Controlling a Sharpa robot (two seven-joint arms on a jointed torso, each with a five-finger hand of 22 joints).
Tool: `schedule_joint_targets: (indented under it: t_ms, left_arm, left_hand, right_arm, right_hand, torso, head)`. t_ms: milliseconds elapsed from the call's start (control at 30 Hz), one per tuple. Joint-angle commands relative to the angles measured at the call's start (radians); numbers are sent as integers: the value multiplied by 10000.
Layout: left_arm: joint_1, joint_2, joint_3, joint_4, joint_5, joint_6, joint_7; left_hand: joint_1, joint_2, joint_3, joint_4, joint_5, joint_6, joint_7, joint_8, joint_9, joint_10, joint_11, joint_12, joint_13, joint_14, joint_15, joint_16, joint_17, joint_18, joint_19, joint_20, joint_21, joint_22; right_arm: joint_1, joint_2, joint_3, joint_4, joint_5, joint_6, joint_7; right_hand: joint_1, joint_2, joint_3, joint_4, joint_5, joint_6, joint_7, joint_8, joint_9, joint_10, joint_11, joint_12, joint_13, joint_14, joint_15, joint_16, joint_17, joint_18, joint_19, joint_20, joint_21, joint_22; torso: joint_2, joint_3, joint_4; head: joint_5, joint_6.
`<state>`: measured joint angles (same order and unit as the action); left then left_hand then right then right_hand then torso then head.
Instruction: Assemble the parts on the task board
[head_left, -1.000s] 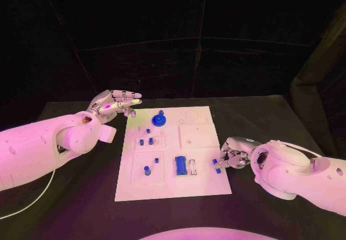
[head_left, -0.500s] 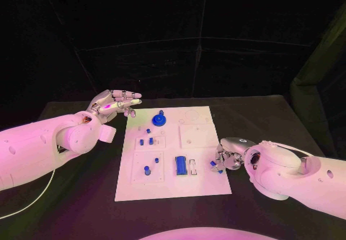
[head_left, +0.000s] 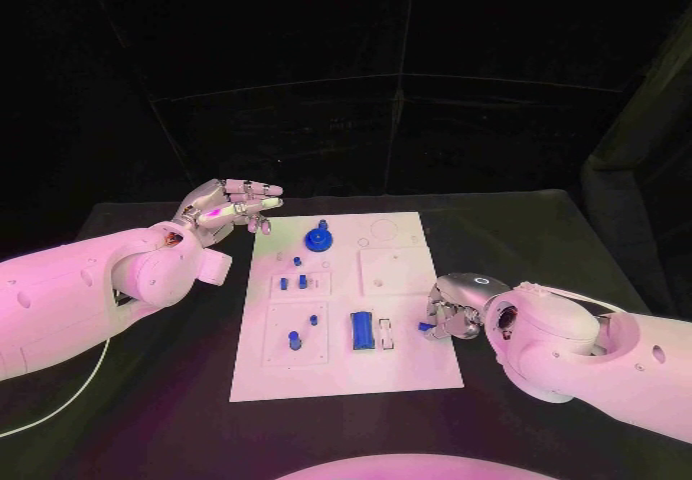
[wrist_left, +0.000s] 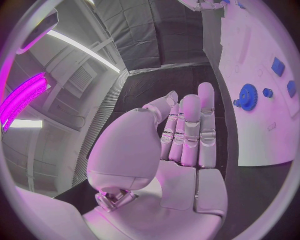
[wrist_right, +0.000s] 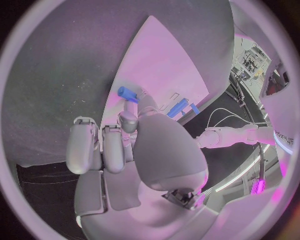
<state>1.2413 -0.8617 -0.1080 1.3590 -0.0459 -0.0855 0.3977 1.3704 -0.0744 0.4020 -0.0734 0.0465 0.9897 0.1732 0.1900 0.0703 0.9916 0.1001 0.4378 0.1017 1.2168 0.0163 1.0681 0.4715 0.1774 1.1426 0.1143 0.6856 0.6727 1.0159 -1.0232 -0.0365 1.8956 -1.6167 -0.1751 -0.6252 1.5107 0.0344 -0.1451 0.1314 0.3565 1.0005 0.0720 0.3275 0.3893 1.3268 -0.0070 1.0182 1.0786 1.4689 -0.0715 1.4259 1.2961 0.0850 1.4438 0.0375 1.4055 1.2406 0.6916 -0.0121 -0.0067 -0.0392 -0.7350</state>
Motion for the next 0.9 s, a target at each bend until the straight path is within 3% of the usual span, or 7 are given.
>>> schedule_joint_targets:
  t_ms: [33,200,367,667,767,900]
  left_arm:
    - [12,-3,6,17,32,104,89]
    - [12,8,5,11,32,107,81]
    - [12,13,5,15,32,104,78]
    - [12,-8,5,44,32,92,81]
    - [13,-13,5,53,32,92,83]
    - [13,-16,5,62,32,95,83]
  left_hand:
    - [-125,7,-23,-57,44,36,-47,55,9,-31,-8,35,-11,-67,-14,43,5,58,16,11,-51,-16]
    - [-125,7,-23,-57,44,36,-47,55,9,-31,-8,35,-11,-67,-14,43,5,58,16,11,-51,-16]
    - [-125,7,-23,-57,44,36,-47,55,9,-31,-8,35,-11,-67,-14,43,5,58,16,11,-51,-16]
    - [-125,7,-23,-57,44,36,-47,55,9,-31,-8,35,-11,-67,-14,43,5,58,16,11,-51,-16]
    - [-115,13,-16,-72,44,30,-46,62,7,-38,-10,50,-14,-66,-18,50,4,59,18,8,-54,-17]
    - [-115,13,-16,-72,44,30,-46,62,7,-38,-10,50,-14,-66,-18,50,4,59,18,8,-54,-17]
  right_arm:
    - [-57,-117,-55,98,1423,-482,225]
    - [-52,-277,-52,355,2554,-1327,748]
    - [-48,-324,-50,524,3242,-1892,946]
    - [-46,-108,-49,540,3728,-2192,698]
    - [-46,11,-49,484,3772,-2188,562]
    - [-45,217,-48,375,3848,-2131,411]
  right_hand:
    - [165,158,146,59,203,84,-4,-72,5,-34,-37,-18,37,512,-70,-18,14,-201,23,-74,20,27]
    - [48,169,346,182,333,75,14,-207,-53,-11,-16,-24,42,515,-60,-16,28,-201,26,-72,23,33]
    - [-170,15,438,337,342,125,21,-306,-98,37,-7,14,80,525,-51,3,70,-205,38,-68,38,60]
    - [-337,-251,586,453,336,383,-32,-391,-140,182,-48,175,237,541,-78,35,134,-212,62,-79,64,109]
    - [-690,-367,540,701,840,524,-70,-447,-158,279,-76,218,279,559,-96,75,208,-226,98,-88,103,181]
    - [-926,-395,535,896,937,667,-117,-487,-163,369,-112,210,274,583,-126,140,324,-247,153,-109,166,298]
  torso:
    - [-4,-3,2]
    - [0,-3,6]
    - [8,-8,21]
    - [4,-12,2]
    - [2,-9,0]
    - [8,-6,11]
  head:
    - [-9,12]
    - [-9,24]
    - [6,21]
    - [50,-33]
    - [68,-39]
    - [65,-44]
